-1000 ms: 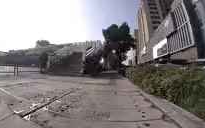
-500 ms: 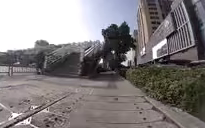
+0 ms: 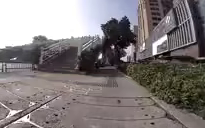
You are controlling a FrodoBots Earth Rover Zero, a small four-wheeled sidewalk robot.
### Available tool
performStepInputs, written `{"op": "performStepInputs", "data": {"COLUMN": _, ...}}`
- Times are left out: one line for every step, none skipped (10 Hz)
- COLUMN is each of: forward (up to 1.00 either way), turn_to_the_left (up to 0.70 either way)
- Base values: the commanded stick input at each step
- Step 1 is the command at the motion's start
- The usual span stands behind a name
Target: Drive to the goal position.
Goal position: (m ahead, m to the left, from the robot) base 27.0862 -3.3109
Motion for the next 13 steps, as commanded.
{"op": "performStepInputs", "data": {"forward": 0.70, "turn_to_the_left": 0.00}}
{"op": "performStepInputs", "data": {"forward": 0.70, "turn_to_the_left": 0.00}}
{"op": "performStepInputs", "data": {"forward": 0.70, "turn_to_the_left": 0.00}}
{"op": "performStepInputs", "data": {"forward": 0.70, "turn_to_the_left": 0.00}}
{"op": "performStepInputs", "data": {"forward": 0.70, "turn_to_the_left": 0.00}}
{"op": "performStepInputs", "data": {"forward": 0.70, "turn_to_the_left": 0.00}}
{"op": "performStepInputs", "data": {"forward": 0.70, "turn_to_the_left": 0.00}}
{"op": "performStepInputs", "data": {"forward": 0.70, "turn_to_the_left": 0.00}}
{"op": "performStepInputs", "data": {"forward": 0.70, "turn_to_the_left": 0.00}}
{"op": "performStepInputs", "data": {"forward": 0.70, "turn_to_the_left": 0.00}}
{"op": "performStepInputs", "data": {"forward": 0.70, "turn_to_the_left": 0.00}}
{"op": "performStepInputs", "data": {"forward": 0.70, "turn_to_the_left": 0.00}}
{"op": "performStepInputs", "data": {"forward": 0.70, "turn_to_the_left": 0.00}}
